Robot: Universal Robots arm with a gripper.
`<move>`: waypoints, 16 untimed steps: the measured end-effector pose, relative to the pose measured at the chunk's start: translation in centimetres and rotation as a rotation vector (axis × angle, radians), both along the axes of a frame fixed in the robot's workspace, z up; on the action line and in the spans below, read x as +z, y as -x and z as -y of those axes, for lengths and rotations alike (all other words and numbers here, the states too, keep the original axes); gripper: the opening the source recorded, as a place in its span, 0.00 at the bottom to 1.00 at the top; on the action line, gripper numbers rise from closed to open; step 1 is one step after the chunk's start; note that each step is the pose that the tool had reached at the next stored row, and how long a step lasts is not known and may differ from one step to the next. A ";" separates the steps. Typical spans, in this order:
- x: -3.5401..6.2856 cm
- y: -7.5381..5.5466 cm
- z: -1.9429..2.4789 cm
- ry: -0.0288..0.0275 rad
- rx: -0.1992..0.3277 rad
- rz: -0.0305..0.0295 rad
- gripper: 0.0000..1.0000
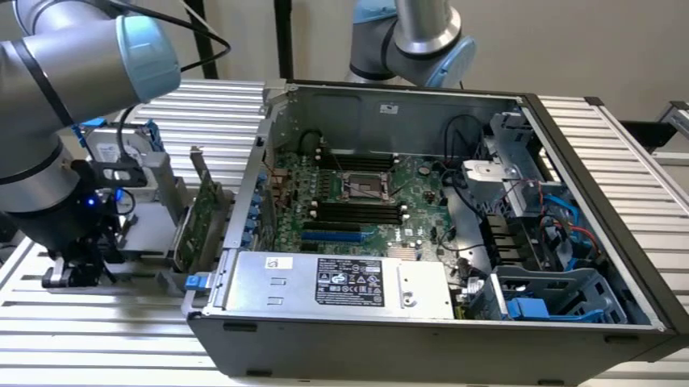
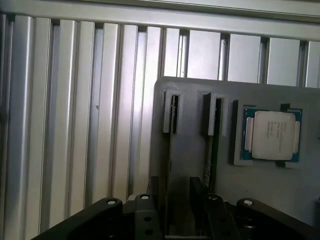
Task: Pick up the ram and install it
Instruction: 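Pick up the ram and move it above insertion slot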
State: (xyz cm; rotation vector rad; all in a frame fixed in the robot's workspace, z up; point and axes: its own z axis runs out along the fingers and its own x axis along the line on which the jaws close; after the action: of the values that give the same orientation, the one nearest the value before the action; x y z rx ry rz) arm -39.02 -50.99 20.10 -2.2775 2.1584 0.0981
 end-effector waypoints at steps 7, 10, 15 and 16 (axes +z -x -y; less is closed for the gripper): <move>-0.28 0.0 0.34 -0.0001 -0.002 -0.0071 1.00; -0.32 0.0 0.37 0.0001 -0.003 -0.0085 0.00; -0.35 -0.3 0.37 -0.0002 -0.003 -0.0086 0.00; -0.35 -0.3 0.37 -0.0002 -0.003 -0.0086 0.00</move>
State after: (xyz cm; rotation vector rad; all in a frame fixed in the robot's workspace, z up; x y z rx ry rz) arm -38.73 -51.36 19.75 -2.2775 2.1662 0.1084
